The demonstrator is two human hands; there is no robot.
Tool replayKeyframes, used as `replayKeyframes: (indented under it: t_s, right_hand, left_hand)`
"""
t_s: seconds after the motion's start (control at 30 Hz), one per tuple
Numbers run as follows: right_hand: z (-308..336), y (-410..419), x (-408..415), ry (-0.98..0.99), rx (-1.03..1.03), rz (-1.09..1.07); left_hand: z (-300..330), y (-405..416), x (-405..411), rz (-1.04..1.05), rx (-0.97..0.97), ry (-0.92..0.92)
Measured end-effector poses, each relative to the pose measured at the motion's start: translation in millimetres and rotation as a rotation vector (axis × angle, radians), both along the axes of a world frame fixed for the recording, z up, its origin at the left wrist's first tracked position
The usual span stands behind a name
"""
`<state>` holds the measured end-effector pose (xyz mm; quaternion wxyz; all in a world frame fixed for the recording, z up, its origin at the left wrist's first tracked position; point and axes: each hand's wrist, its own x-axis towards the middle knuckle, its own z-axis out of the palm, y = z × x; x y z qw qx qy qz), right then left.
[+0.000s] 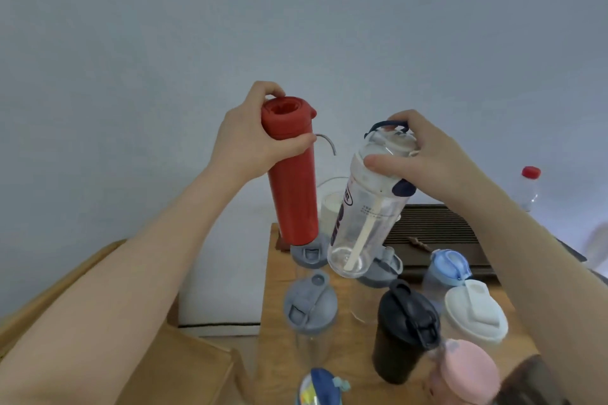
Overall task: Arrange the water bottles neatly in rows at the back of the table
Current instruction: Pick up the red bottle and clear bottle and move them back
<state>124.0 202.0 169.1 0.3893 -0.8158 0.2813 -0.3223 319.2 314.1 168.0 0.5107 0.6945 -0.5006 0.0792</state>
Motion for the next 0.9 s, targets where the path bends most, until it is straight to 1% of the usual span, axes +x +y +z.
replayKeyframes:
  t_s: [0.17, 0.3, 0.4, 0.47, 0.57, 0.63, 0.8, 0.9]
  right_hand:
    - [-4, 5, 38, 0.031, 0.004, -0.063]
    - [-6, 3, 51, 0.099, -0.002, -0.081]
    - [-10, -2, 57, 0.14, -0.023, -0.087]
    - [-14, -6, 59, 0.166, -0.024, -0.083]
    - [-21, -13, 59, 0.191, -0.015, -0.085]
    - [-27, -17, 59, 0.204, -0.011, -0.094]
    - [-37, -26, 58, 0.205, -0.01, -0.107]
    - [-29, -27, 58, 0.164, 0.004, -0.107]
  left_hand:
    - [-28, 7, 49, 0.03, 0.095, 0.007]
    - [-81, -7, 75, 0.017, 0.232, 0.057]
    - [-126, -26, 84, -0.03, 0.373, 0.076]
    - [-153, -37, 88, -0.024, 0.434, 0.111]
    - [-181, -50, 91, 0.008, 0.449, 0.17]
    - [-192, -57, 93, 0.022, 0.474, 0.168]
    - [-211, -70, 92, 0.044, 0.496, 0.178]
    - [-216, -78, 93, 0.026, 0.508, 0.205]
